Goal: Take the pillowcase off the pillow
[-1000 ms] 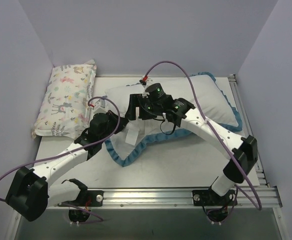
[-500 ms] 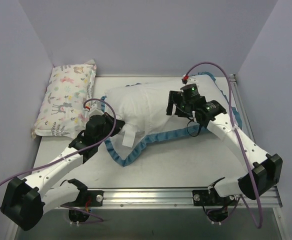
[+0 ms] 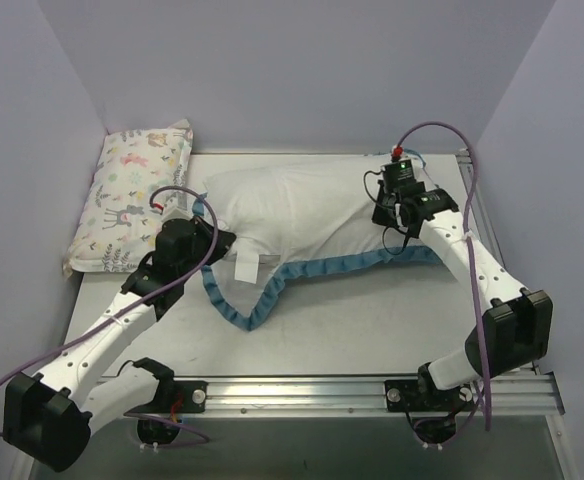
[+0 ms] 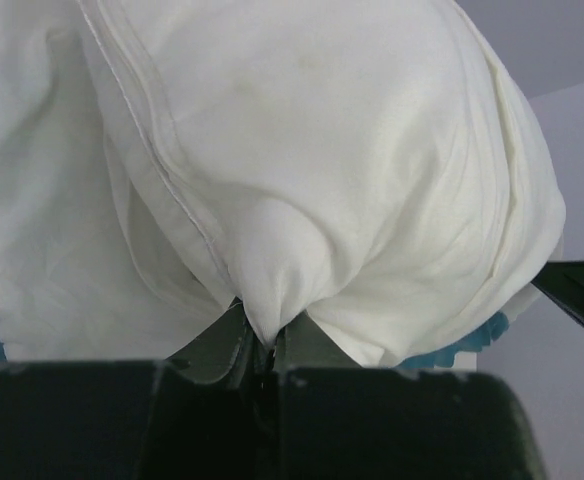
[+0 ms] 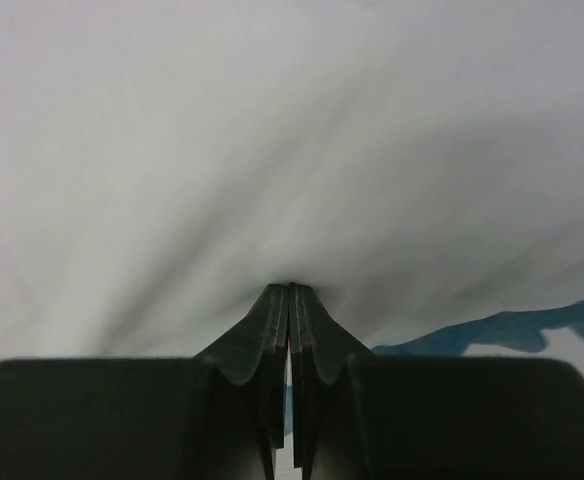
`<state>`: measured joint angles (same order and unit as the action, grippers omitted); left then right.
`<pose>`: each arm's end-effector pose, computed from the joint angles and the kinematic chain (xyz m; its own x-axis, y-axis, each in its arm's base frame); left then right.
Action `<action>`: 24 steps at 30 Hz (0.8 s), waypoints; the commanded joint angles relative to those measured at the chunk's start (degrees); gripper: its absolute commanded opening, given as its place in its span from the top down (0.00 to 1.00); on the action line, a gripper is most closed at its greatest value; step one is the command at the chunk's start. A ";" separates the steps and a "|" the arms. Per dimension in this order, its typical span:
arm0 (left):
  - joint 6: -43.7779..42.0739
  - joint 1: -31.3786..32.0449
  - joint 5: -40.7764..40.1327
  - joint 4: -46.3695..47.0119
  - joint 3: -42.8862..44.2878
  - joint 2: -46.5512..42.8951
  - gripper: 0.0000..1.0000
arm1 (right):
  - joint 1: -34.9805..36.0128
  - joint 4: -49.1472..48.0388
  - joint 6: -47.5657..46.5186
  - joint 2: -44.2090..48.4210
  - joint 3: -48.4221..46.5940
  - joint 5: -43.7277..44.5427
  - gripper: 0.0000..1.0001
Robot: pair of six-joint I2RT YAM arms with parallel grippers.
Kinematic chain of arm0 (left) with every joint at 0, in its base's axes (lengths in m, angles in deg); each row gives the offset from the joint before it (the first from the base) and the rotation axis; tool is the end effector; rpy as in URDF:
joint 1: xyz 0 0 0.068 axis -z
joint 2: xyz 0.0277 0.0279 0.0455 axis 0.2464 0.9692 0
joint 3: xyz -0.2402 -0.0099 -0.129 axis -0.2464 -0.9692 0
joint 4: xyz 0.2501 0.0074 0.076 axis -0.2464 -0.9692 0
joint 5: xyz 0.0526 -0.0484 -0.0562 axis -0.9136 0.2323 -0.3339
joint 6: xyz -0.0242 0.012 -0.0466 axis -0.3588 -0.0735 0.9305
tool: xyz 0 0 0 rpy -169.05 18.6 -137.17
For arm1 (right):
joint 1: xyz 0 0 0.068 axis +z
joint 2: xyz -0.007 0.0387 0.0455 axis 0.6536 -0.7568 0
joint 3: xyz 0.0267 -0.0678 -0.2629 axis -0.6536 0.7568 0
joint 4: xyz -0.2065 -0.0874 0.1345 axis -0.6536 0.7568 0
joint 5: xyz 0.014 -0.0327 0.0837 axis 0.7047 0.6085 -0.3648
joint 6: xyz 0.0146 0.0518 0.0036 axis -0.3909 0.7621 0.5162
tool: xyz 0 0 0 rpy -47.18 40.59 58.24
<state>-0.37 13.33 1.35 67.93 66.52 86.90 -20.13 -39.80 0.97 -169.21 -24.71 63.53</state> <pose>0.2072 -0.1029 0.2815 -0.4851 -0.6432 -0.5925 -0.0697 0.7038 -0.7070 0.3147 0.1141 0.3263 -0.6076 0.2220 -0.7626 0.0032 0.9608 0.2771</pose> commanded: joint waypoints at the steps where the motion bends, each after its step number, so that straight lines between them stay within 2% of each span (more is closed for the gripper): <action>1: -1.93 -7.17 2.72 -1.32 5.37 -3.15 1.00 | -6.26 1.44 -0.76 3.32 -0.03 4.31 1.00; 3: -1.84 -10.44 4.31 -3.07 6.77 -3.77 1.00 | -9.69 1.62 -0.15 3.67 0.41 3.09 1.00; 4: -1.92 -11.67 6.06 -3.34 7.04 -4.12 1.00 | -13.53 1.62 0.29 3.67 0.58 1.17 1.00; 6: -2.54 -13.44 7.57 -3.25 7.65 -4.56 1.00 | -15.23 1.18 0.91 4.37 0.85 -4.18 1.00; 7: -2.80 -13.44 7.83 -3.34 8.00 -4.39 1.00 | -13.32 0.83 0.65 4.64 0.68 -4.56 1.00; 8: -2.89 -13.27 8.53 -3.60 7.92 -3.95 1.00 | -11.65 0.74 0.30 4.81 -0.02 -4.30 0.96; 9: -2.72 -13.18 9.41 -3.34 7.57 -3.77 1.00 | -9.11 0.74 0.04 5.08 -0.20 -3.87 0.89; 10: -2.46 -12.92 9.77 -2.91 6.17 -3.77 1.00 | -6.91 0.83 0.30 5.08 -0.55 -3.08 0.76; 12: -1.93 -11.87 9.95 -1.32 4.59 -3.95 1.00 | -0.49 -0.31 1.87 6.21 0.40 -3.68 0.65; 13: -1.75 -11.34 9.51 -1.06 3.27 -3.95 1.00 | 1.35 -1.27 2.40 6.74 0.76 -2.21 0.56; 14: -1.66 -10.81 9.33 -0.53 2.65 -4.03 1.00 | 5.98 -2.06 3.36 6.84 0.85 -0.80 0.52; 16: -1.57 -8.53 8.28 -0.18 1.94 -4.03 1.00 | 10.23 -2.77 3.64 6.31 0.41 2.19 0.41; 17: -1.57 -7.83 8.28 -0.09 1.42 -3.86 1.00 | 12.08 -3.04 4.77 5.96 0.15 6.38 0.38; 18: -1.49 -7.04 6.71 0.09 1.24 -3.68 1.00 | 15.14 -3.74 5.22 5.44 0.23 7.55 0.36; 20: -1.40 -4.66 5.12 0.26 0.89 -3.25 1.00 | 16.48 -5.41 6.97 4.91 0.85 8.61 0.31; 24: -1.14 -2.72 4.06 0.79 0.45 -2.80 1.00 | 17.89 -5.68 8.38 1.05 -0.12 10.10 0.30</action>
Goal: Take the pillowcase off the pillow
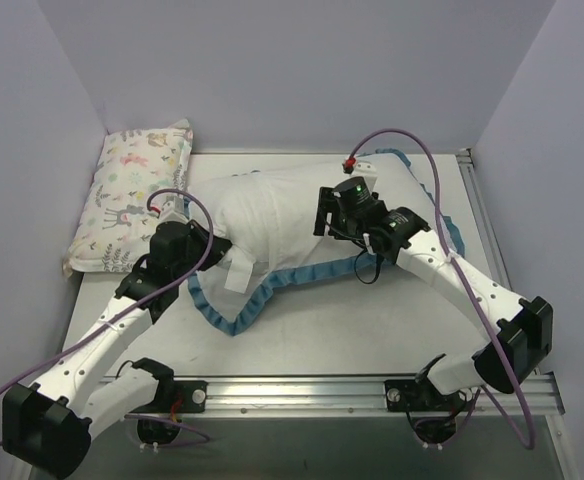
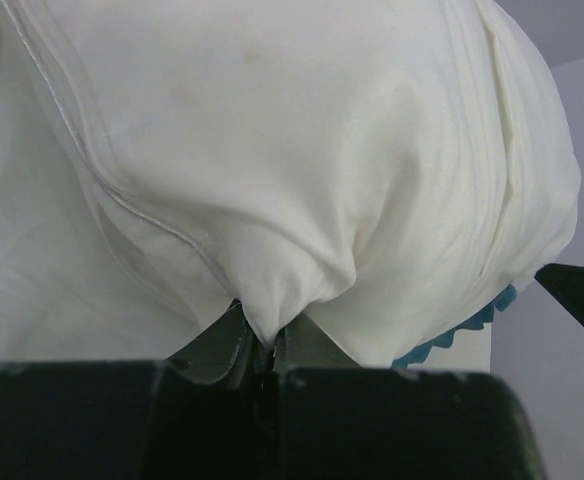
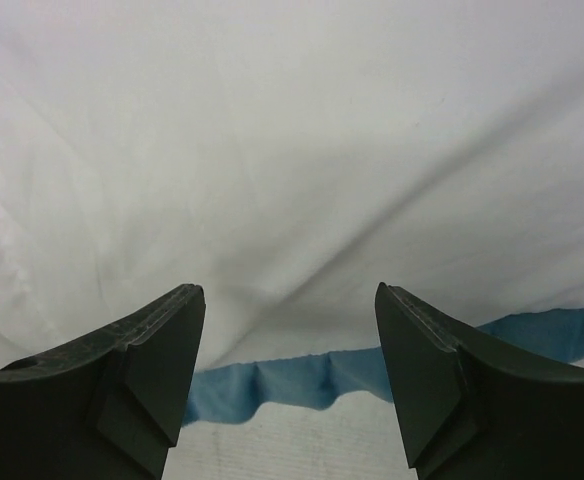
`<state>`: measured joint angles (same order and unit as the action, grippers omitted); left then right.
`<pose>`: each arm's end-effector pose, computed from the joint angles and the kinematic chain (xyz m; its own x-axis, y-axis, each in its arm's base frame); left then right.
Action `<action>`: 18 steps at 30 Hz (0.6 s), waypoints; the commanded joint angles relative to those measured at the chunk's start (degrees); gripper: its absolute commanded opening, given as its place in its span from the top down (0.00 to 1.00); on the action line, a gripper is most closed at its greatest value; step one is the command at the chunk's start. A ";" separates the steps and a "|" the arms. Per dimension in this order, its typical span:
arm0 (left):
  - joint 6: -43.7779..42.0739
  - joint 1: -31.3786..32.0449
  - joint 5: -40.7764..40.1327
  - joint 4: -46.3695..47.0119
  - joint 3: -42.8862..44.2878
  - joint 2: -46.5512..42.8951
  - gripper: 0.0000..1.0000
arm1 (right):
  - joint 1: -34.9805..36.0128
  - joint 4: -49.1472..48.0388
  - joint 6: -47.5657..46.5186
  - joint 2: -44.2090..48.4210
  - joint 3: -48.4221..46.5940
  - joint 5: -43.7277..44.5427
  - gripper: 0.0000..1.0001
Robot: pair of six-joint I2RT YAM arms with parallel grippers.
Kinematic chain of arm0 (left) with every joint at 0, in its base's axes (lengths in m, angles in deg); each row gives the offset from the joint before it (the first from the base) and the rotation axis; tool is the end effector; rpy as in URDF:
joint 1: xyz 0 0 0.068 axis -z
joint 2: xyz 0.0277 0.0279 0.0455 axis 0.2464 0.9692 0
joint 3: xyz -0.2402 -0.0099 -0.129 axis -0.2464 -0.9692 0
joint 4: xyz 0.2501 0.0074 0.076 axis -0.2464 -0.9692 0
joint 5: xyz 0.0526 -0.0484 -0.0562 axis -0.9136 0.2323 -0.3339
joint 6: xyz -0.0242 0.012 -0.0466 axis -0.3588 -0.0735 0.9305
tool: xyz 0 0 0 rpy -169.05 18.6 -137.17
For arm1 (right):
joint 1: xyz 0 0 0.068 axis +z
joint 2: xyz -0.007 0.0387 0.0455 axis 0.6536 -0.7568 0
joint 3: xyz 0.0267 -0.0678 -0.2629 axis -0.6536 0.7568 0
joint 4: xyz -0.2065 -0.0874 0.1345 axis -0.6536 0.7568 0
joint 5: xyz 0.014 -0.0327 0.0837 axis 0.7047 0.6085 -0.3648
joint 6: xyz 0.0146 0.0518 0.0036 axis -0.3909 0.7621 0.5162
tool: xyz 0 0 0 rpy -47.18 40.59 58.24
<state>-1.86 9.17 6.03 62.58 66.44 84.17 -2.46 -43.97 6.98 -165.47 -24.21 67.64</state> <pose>0.2019 -0.0855 0.2814 -0.5217 -0.6297 -0.5756 -0.0952 0.7134 -0.6942 0.2581 0.1954 0.3505 -0.5673 0.1989 -0.7991 -0.2101 0.9033 0.3739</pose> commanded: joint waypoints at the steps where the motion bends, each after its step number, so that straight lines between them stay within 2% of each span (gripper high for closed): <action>1: 0.44 1.69 -0.79 6.32 0.54 -0.07 1.00 | 0.32 -1.59 2.46 -3.31 -0.79 6.35 0.30; 3: 0.53 2.40 -1.06 6.32 0.54 0.02 1.00 | 0.32 -1.68 2.37 -5.24 -1.15 7.93 0.31; 7: 0.44 2.57 -1.32 5.89 0.97 -0.07 1.00 | -0.46 -1.68 1.67 -7.53 -1.85 8.90 0.44; 8: 0.18 2.57 -1.41 5.71 1.15 -0.16 1.00 | -0.82 -1.68 1.67 -7.80 -1.85 9.25 0.51; 9: 0.00 2.57 -1.41 5.53 1.32 -0.33 1.00 | -1.25 -1.68 1.76 -7.80 -1.76 9.26 0.67; 11: -0.17 2.57 -1.59 4.92 1.76 -0.69 1.00 | -3.09 -1.68 1.67 -7.36 -1.67 9.08 0.84; 12: -0.26 2.57 -1.67 4.74 1.85 -0.86 1.00 | -3.80 -1.68 1.50 -6.75 -1.50 8.99 0.98; 18: -0.88 1.35 -2.20 3.07 3.26 -1.39 1.00 | -10.82 -0.89 -0.26 -2.01 1.04 10.05 1.00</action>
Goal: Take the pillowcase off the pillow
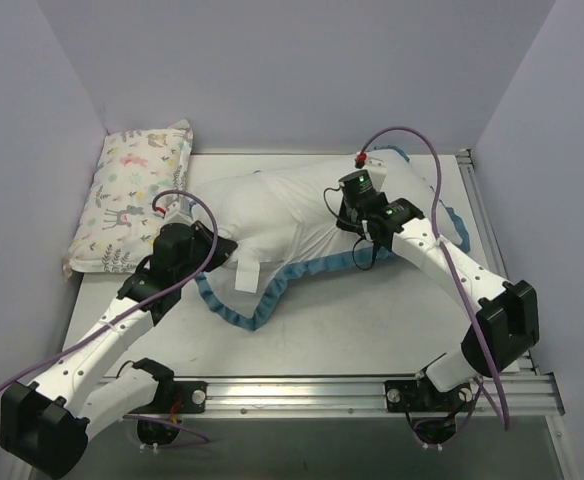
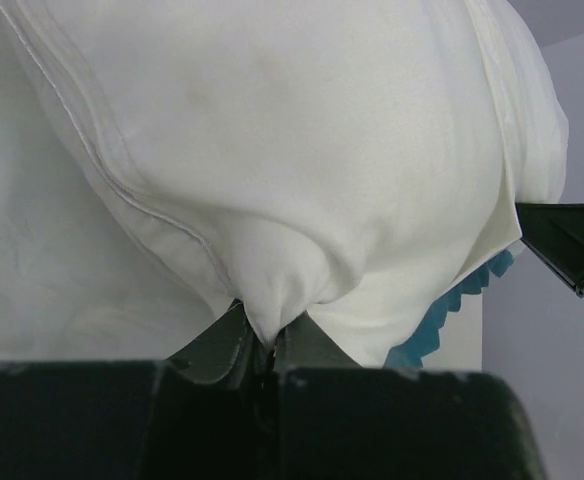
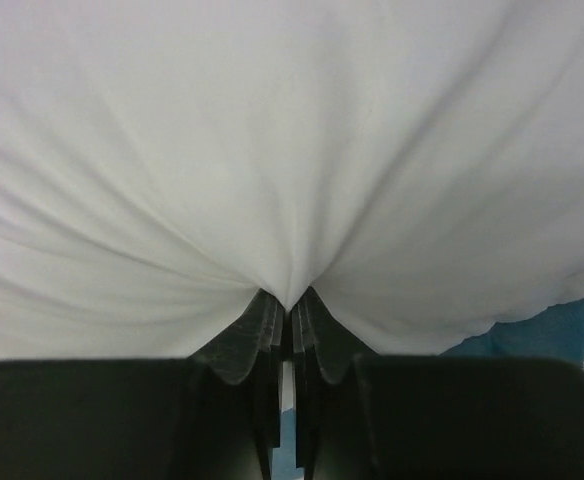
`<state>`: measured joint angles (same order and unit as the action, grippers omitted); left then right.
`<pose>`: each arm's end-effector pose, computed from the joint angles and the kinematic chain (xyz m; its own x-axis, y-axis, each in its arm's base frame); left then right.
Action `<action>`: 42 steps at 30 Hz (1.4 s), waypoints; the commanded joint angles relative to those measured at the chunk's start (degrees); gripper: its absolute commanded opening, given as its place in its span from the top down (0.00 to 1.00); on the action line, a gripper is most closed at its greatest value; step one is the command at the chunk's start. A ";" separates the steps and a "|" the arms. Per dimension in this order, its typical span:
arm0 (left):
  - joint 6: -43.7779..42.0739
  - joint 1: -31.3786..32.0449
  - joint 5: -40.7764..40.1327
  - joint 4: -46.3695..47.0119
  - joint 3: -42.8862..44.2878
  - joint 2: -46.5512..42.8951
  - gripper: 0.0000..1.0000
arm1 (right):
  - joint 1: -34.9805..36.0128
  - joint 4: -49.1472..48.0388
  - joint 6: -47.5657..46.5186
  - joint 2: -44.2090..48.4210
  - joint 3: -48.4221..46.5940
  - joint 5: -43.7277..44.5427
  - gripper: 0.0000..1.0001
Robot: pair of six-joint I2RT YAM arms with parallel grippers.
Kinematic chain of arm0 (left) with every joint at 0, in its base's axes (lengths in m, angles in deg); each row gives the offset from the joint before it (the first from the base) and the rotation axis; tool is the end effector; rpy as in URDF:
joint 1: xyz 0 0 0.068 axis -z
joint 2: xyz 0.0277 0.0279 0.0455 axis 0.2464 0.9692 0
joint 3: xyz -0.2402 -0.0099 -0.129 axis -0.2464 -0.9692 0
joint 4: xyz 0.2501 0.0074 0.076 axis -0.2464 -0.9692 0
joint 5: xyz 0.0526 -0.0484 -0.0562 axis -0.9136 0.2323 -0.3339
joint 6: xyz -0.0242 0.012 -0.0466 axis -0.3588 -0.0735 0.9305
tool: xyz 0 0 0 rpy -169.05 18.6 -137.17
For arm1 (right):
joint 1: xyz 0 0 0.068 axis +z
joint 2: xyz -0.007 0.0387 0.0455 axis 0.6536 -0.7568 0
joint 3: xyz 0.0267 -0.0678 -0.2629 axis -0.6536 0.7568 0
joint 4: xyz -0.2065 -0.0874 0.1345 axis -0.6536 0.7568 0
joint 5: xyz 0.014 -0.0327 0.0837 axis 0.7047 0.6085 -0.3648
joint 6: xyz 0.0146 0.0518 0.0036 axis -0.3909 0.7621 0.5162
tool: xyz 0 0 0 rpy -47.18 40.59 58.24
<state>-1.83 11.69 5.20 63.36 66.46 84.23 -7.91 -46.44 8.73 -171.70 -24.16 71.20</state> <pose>0.1989 -0.0942 0.2826 -0.5326 -0.6137 -0.5829 -0.0634 0.7157 -0.6955 0.2985 0.1823 0.3200 -0.5652 0.2604 -0.7828 -0.0428 0.9383 0.3431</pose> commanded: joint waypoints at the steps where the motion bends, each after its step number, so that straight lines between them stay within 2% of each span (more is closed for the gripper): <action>1: -0.90 -1.78 -0.94 1.93 3.41 -1.89 1.00 | -6.70 2.02 -2.10 4.58 1.96 6.40 1.00; 7: -1.78 -9.85 3.46 -0.87 6.66 -3.56 1.00 | -21.46 2.20 -3.33 7.66 6.01 2.89 1.00; 13: -2.31 -15.75 6.62 -4.21 8.34 -5.76 1.00 | -37.88 2.20 -2.63 6.69 6.54 -6.08 1.00; 16: -2.22 -18.57 8.90 -4.75 7.90 -6.73 1.00 | -41.16 2.20 -2.19 5.38 6.19 -9.76 1.00; 19: -1.52 -18.49 11.80 -4.22 4.93 -7.08 1.00 | -39.77 1.94 -2.36 5.90 6.98 -10.22 1.00; 20: -0.21 -18.14 12.51 -3.70 3.34 -7.34 1.00 | -37.06 1.85 -3.06 6.60 7.24 -9.52 1.00; 25: 1.12 -9.88 10.15 -2.37 -6.24 -8.84 1.00 | -28.43 2.02 -5.26 9.94 8.48 -7.05 1.00; 27: 0.86 -8.65 9.79 -4.21 -8.62 -8.75 0.99 | -26.06 2.55 -6.23 12.13 8.56 -8.02 0.89; 28: -0.01 -8.38 9.88 -5.27 -8.80 -9.01 0.75 | -25.44 2.64 -6.58 13.01 8.83 -8.02 0.86; 30: -1.25 -8.38 8.83 -9.47 -7.75 -11.02 0.52 | -23.78 2.81 -7.80 15.38 9.18 -8.10 0.76; 32: -3.44 -8.29 7.51 -12.21 -5.91 -13.13 0.33 | -22.89 3.25 -8.51 17.49 9.53 -8.89 0.66; 34: -5.02 -8.29 4.44 -16.69 -1.87 -16.21 0.28 | -21.31 3.34 -9.56 18.90 9.88 -10.56 0.59; 35: -5.73 -8.20 1.73 -18.18 0.05 -16.83 0.26 | -20.70 3.34 -10.09 20.30 9.88 -10.83 0.53; 38: -7.23 -8.20 -2.41 -21.97 6.56 -16.93 0.23 | -17.62 3.34 -11.94 21.45 8.58 -11.09 0.42; 41: -7.14 -7.85 -4.18 -21.63 12.45 -11.50 0.19 | -13.84 3.16 -13.61 19.36 5.76 -10.74 0.36; 42: -7.23 -7.33 -4.10 -21.19 14.29 -6.95 0.08 | -12.88 2.99 -14.48 18.30 3.14 -11.35 0.34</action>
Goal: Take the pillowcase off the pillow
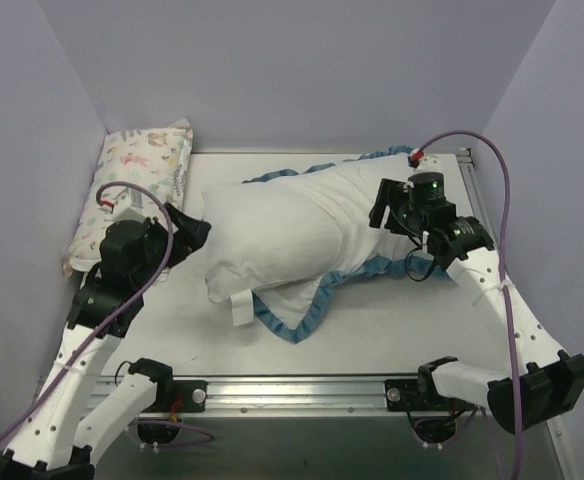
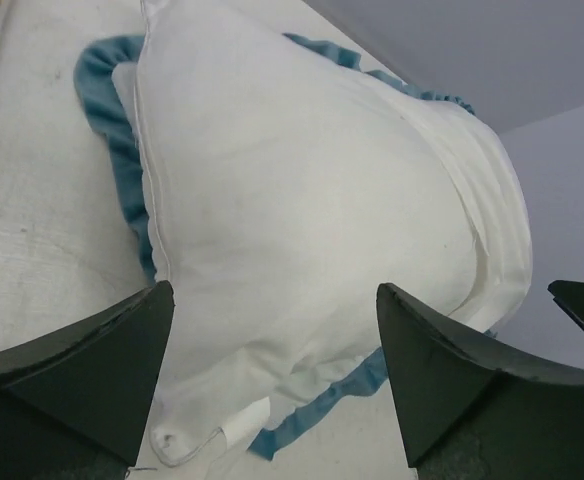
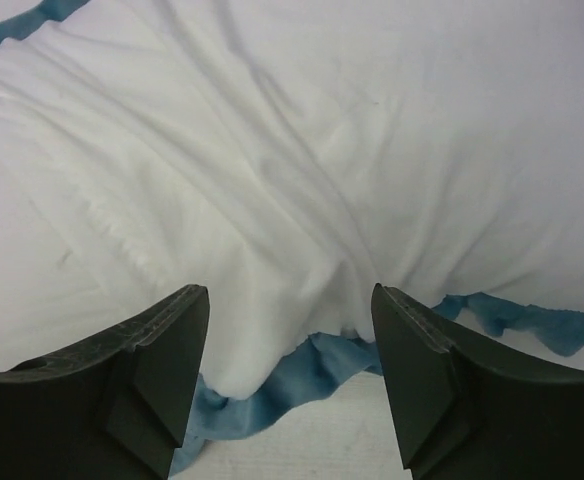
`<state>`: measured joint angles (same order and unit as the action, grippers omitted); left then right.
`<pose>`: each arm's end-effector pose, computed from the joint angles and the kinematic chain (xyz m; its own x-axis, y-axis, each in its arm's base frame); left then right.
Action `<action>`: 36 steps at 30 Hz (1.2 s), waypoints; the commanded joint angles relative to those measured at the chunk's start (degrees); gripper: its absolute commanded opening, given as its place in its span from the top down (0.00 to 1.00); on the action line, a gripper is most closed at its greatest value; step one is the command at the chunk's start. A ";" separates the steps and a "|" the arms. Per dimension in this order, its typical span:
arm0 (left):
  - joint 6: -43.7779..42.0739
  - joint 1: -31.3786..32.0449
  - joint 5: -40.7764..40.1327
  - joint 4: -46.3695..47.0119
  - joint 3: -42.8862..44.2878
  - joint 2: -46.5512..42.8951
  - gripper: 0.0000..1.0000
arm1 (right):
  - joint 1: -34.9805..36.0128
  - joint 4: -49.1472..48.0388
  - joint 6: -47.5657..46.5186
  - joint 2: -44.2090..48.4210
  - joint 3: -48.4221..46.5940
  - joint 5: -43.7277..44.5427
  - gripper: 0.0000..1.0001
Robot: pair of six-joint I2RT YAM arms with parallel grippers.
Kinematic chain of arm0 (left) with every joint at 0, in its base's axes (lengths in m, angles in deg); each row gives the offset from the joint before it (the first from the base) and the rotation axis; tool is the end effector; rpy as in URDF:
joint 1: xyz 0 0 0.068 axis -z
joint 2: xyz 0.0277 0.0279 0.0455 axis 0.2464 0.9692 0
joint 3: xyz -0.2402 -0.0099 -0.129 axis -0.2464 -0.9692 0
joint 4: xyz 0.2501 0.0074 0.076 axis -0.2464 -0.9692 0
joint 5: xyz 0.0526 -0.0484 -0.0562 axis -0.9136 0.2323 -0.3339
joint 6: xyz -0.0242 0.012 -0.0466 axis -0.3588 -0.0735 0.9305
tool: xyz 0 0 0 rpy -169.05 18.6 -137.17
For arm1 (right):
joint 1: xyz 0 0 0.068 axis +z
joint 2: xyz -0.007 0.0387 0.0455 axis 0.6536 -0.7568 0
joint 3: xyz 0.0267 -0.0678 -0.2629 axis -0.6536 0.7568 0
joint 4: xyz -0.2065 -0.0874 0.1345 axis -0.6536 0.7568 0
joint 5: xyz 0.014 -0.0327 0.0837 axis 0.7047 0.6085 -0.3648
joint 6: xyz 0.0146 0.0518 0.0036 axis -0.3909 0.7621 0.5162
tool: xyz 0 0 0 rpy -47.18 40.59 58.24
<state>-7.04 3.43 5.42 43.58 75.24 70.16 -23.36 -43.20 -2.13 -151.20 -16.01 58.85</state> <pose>0.1483 -0.0450 0.3428 -0.4214 -0.6275 -0.6547 -0.0896 0.7473 -0.6585 0.2497 0.0769 0.3670 -0.4491 0.2526 -0.8570 -0.0996 0.9391 0.3290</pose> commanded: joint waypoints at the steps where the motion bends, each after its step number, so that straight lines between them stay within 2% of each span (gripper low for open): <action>1: -2.29 1.72 -4.32 -0.79 8.66 9.61 0.07 | 3.63 -0.51 -4.24 -3.34 -6.25 0.56 0.33; 5: -2.55 7.17 -5.90 2.37 17.35 22.88 0.03 | 11.26 -1.12 -6.87 -12.72 -12.58 2.65 0.27; 6: -2.55 7.96 -5.64 3.07 19.04 27.95 0.03 | 12.51 -1.30 -7.06 -14.50 -13.47 3.10 0.27; 8: -2.38 9.72 -5.02 3.08 22.99 32.72 0.03 | 14.44 -1.21 -7.23 -19.58 -14.53 5.46 0.28; 10: -1.42 9.73 -3.88 3.08 24.07 38.35 0.03 | 16.29 -0.77 -5.83 -22.24 -11.48 5.82 0.41; 11: -1.32 9.73 -2.75 3.17 24.16 39.50 0.03 | 16.82 -0.69 -4.96 -23.47 -9.63 6.35 0.61; 13: -1.15 10.16 -0.81 4.74 22.50 41.53 0.03 | 18.75 -3.05 -1.62 -23.39 -3.75 6.97 0.76; 14: -1.15 10.43 -0.10 5.18 21.36 41.54 0.03 | 19.37 -4.28 -0.30 -22.69 2.63 7.32 0.83; 17: -0.54 10.87 0.07 8.69 15.38 39.78 0.02 | 21.22 -9.11 3.04 -22.42 11.80 6.88 0.93; 19: 0.17 11.05 0.34 11.33 10.99 38.73 0.03 | 21.75 -11.66 4.45 -23.99 14.55 6.27 0.98; 23: 1.49 12.71 0.78 16.52 4.05 39.86 0.03 | 23.15 -14.04 5.25 -26.29 16.32 5.30 1.00; 25: 2.71 13.86 1.31 19.15 -0.24 41.88 0.12 | 23.76 -13.26 5.16 -25.16 15.10 5.38 1.00; 27: 3.77 14.91 2.45 24.58 -3.86 43.37 0.53 | 24.03 -10.29 4.29 -23.49 12.12 6.26 0.91; 28: 4.99 15.18 2.36 25.83 -5.53 43.99 0.85 | 24.03 -8.87 3.67 -21.48 10.36 6.79 0.86; 29: 5.44 15.44 2.02 26.63 -7.72 44.52 1.00 | 24.12 -7.38 2.88 -20.59 8.78 8.01 0.75; 31: 6.41 16.40 1.75 28.03 -9.67 45.66 1.00 | 24.03 -2.37 -0.37 -18.74 1.78 9.33 0.60; 32: 6.58 16.84 1.23 29.08 -11.51 45.75 1.00 | 24.03 0.86 -1.33 -18.47 -0.79 10.56 0.44; 35: 7.55 18.07 0.34 29.80 -13.80 45.40 1.00 | 23.51 3.88 -5.64 -20.57 -13.17 12.32 0.27; 36: 7.73 18.25 0.34 31.89 -15.03 45.23 1.00 | 22.98 5.71 -6.69 -22.23 -16.34 13.11 0.25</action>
<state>0.15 18.77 2.97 84.19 66.50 110.98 0.62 -47.05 -3.62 -171.48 -22.50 67.71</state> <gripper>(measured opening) 0.043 0.725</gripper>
